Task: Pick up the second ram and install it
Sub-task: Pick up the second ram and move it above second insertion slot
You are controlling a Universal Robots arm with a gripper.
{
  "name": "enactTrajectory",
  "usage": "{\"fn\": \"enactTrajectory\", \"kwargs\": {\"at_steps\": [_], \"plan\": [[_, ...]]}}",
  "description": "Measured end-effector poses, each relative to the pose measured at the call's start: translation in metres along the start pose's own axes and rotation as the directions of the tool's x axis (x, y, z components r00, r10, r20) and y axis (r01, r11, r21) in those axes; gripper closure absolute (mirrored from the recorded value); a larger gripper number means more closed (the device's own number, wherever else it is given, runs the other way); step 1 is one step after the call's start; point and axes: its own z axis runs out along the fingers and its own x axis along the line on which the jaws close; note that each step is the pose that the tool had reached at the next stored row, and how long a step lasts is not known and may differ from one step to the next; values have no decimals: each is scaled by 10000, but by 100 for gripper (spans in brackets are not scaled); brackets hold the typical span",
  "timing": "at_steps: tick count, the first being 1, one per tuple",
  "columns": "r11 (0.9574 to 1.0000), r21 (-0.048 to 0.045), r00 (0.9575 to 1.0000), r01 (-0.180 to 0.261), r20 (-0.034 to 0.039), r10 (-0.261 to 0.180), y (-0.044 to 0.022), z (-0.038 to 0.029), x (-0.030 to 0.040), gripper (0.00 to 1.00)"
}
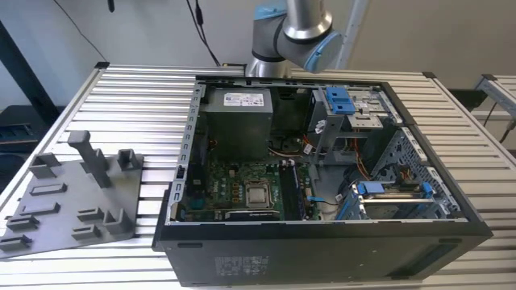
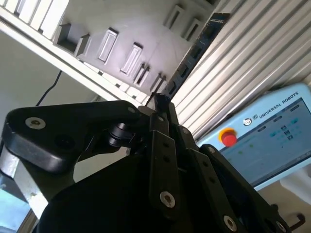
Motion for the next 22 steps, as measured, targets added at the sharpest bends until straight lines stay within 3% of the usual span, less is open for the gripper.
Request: {"fn": "enactTrajectory", "kwargs": {"at_steps": [2,14,18,22], "plan": [[10000,-1,10000,0,-1,0,0,-52,-1,86],[10000,-4,10000,2,-1,-2,-9,-62,1,86],[10000,-2,10000,0,-1,0,-55,-60,5,86],[10000,-1,10000,1,0,-1,-156,-58,18,86]]}}
